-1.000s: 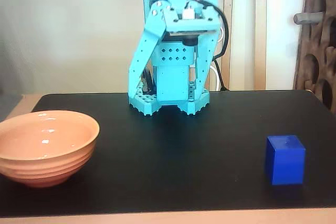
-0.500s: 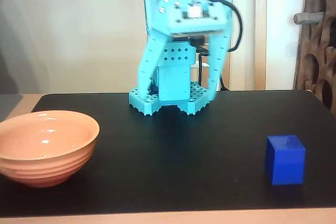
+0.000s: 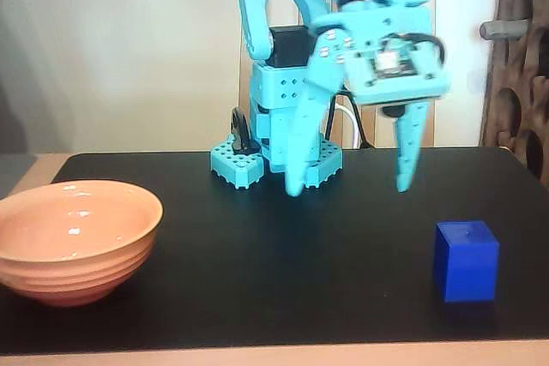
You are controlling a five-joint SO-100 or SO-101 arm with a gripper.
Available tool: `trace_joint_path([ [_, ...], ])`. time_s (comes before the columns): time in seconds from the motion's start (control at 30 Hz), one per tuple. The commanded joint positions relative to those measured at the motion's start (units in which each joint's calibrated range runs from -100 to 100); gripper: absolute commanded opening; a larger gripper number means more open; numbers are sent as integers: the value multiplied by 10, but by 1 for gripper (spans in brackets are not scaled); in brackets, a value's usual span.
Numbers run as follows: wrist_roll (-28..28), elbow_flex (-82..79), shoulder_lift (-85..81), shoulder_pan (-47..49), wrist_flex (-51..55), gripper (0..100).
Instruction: Place the blue cube in the orange bowl.
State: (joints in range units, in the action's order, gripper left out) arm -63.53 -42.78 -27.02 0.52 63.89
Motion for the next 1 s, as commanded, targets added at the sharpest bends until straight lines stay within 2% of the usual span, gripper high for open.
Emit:
trace_joint_path([
  [0.0,-16,52,-1,28,-14,33],
  [0.97,-31,60,38,115,-54,33],
])
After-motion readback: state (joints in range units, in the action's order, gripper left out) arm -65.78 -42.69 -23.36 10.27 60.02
